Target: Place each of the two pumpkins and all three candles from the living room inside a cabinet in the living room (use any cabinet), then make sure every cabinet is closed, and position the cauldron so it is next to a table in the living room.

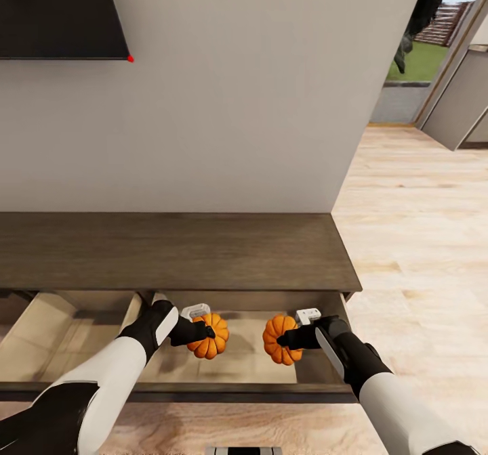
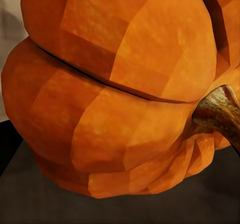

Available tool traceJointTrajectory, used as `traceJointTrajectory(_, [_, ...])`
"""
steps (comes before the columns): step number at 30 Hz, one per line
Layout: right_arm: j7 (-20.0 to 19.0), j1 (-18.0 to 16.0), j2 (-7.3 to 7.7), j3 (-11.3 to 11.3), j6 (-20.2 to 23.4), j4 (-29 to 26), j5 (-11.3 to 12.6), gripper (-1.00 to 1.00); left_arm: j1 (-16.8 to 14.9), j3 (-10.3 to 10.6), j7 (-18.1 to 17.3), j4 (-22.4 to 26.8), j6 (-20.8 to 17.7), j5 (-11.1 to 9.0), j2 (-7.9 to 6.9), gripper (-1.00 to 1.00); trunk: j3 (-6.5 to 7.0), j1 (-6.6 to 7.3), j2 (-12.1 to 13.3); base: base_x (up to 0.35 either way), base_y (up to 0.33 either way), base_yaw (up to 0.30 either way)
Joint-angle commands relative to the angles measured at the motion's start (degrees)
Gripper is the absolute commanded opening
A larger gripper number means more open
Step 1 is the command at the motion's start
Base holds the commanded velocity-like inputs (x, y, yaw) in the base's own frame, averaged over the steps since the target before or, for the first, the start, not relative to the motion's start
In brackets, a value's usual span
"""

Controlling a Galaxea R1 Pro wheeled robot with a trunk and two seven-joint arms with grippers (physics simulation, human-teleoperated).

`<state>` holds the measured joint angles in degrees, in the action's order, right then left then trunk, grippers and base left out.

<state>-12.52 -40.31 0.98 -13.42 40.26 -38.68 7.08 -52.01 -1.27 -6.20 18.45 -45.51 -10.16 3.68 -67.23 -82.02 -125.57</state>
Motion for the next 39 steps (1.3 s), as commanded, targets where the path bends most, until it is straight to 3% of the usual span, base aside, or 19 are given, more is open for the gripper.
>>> traceJointTrajectory(1, [0.31,-0.03,0.08,-0.29,0.26,-0.08,0.65,-1.00,-0.01,-0.05,0.22,0.09,-0.28,0.06,0.01,-1.00,-0.13,0.01,-0.02,0.000,0.000,0.000])
traceJointTrajectory(5, [0.31,-0.03,0.08,-0.29,0.26,-0.08,0.65,-1.00,-0.02,-0.06,0.22,0.09,-0.28,0.06,0.01,-1.00,-0.50,0.01,-0.02,0.000,0.000,0.000])
traceJointTrajectory(13, [0.31,-0.03,0.08,-0.29,0.26,-0.08,0.65,-1.00,0.00,-0.12,0.22,0.09,-0.21,0.06,0.01,-1.00,-2.68,-1.75,-3.23,0.000,0.000,0.000])
traceJointTrajectory(16, [0.31,-0.03,0.08,-0.29,0.25,-0.08,0.65,-1.00,-0.02,-0.13,0.33,0.09,0.00,0.09,0.01,-1.00,-2.96,-1.75,-3.23,0.000,0.000,0.000])
traceJointTrajectory(22, [0.31,-0.03,0.08,-0.30,0.08,-0.08,0.65,-1.00,-0.02,-0.05,0.70,-0.39,3.54,0.24,0.04,-1.00,-3.51,-1.75,-3.23,0.000,0.000,0.000])
traceJointTrajectory(28, [0.31,-0.03,0.08,-0.34,-0.27,-0.08,0.65,-1.00,-0.02,-0.20,6.92,-1.64,5.99,0.56,0.15,-1.00,-4.07,-1.75,-3.23,0.000,0.000,0.000])
traceJointTrajectory(34, [0.31,-0.03,0.08,-0.43,-0.49,-0.06,0.67,-1.00,-0.02,-0.22,8.11,-2.25,6.46,0.58,0.34,-1.00,-4.62,-1.75,-3.23,0.000,0.000,0.000])
traceJointTrajectory(39, [0.22,-0.03,0.07,-0.46,-0.59,-0.07,0.65,-1.00,-0.02,-0.22,8.22,-2.28,6.48,0.58,0.36,-1.00,-5.85,-2.84,-5.23,0.000,0.000,0.000])
